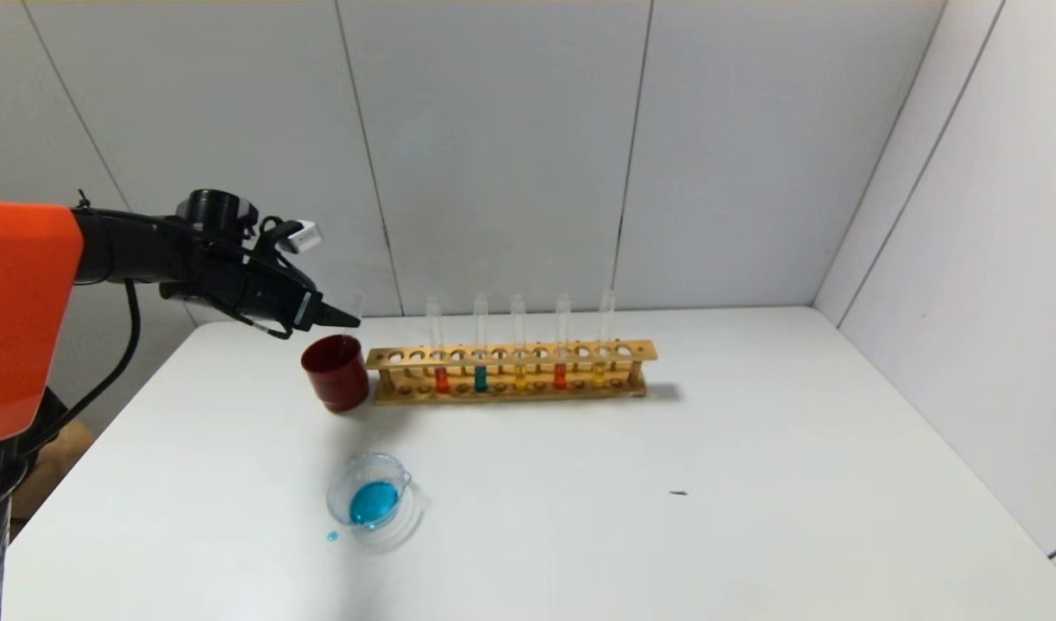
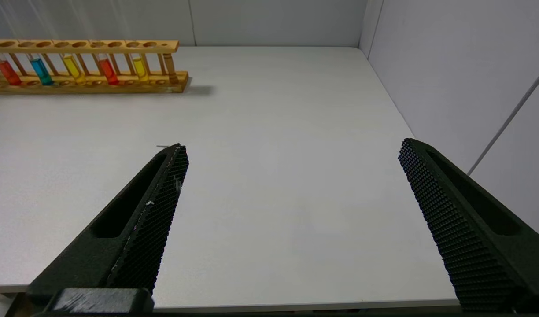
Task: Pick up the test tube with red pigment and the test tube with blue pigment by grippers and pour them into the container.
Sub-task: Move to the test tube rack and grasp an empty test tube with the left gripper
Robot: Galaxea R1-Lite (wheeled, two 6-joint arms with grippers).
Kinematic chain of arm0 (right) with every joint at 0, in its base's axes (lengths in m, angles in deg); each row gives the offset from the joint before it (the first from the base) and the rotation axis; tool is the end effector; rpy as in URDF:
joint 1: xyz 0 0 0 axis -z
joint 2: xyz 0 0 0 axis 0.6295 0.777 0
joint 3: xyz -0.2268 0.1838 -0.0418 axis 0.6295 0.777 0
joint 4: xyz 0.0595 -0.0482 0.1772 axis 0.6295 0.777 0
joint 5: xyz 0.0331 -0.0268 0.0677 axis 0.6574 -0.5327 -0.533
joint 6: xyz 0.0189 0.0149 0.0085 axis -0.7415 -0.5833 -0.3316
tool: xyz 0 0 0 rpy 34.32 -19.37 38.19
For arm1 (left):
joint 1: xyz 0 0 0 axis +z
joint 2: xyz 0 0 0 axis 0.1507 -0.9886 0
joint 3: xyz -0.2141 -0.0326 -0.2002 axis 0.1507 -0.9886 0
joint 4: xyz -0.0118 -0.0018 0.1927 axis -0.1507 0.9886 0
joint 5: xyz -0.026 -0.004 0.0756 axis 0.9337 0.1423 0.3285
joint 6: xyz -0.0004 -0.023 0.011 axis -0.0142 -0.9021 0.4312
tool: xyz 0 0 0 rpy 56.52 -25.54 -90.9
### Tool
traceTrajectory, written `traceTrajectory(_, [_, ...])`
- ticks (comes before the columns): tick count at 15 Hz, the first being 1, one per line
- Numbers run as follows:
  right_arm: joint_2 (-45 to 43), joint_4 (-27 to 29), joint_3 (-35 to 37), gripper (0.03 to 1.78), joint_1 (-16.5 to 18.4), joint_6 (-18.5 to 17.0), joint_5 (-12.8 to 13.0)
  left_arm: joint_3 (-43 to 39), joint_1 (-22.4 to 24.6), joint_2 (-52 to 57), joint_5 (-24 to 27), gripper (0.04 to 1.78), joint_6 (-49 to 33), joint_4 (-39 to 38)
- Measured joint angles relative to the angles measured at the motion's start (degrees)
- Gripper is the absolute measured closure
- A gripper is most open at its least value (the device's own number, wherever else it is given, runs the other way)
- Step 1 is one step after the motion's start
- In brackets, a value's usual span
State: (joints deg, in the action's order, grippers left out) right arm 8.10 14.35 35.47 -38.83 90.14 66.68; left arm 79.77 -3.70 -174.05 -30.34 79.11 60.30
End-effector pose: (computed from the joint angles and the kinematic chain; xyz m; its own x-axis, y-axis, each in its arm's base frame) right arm -0.0118 0.0002 0.0752 1.0000 0.0011 -0.0022 -0.0011 1.0000 -0.0039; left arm 0.4585 0.0261 0.1468 0.6364 -0.4840 -0.6006 0.5677 0.8211 -0.0600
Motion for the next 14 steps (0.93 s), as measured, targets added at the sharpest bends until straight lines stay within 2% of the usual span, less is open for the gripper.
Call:
traceTrajectory(2, [0.0, 0.0, 0.0, 0.06, 0.0, 0.0, 0.0, 0.0, 0.1, 0.2, 0.0, 0.20, 0.0, 0.0])
traceTrajectory(4, [0.0, 0.0, 0.0, 0.06, 0.0, 0.0, 0.0, -0.4, 0.1, 0.9, 0.0, 0.09, -0.1, 0.0])
traceTrajectory(7, [0.0, 0.0, 0.0, 0.06, 0.0, 0.0, 0.0, -1.0, 0.2, 4.2, -0.5, 0.07, -0.1, 0.2])
traceTrajectory(10, [0.0, 0.0, 0.0, 0.06, 0.0, 0.0, 0.0, -2.4, 0.3, 10.8, -0.8, 0.07, -2.5, 3.9])
traceTrajectory(12, [0.0, 0.0, 0.0, 0.06, 0.0, 0.0, 0.0, -5.5, 0.6, 16.6, -1.0, 0.07, -3.7, 7.4])
traceTrajectory(14, [0.0, 0.0, 0.0, 0.06, 0.0, 0.0, 0.0, -12.1, 0.8, 23.8, -2.0, 0.07, -4.2, 10.8])
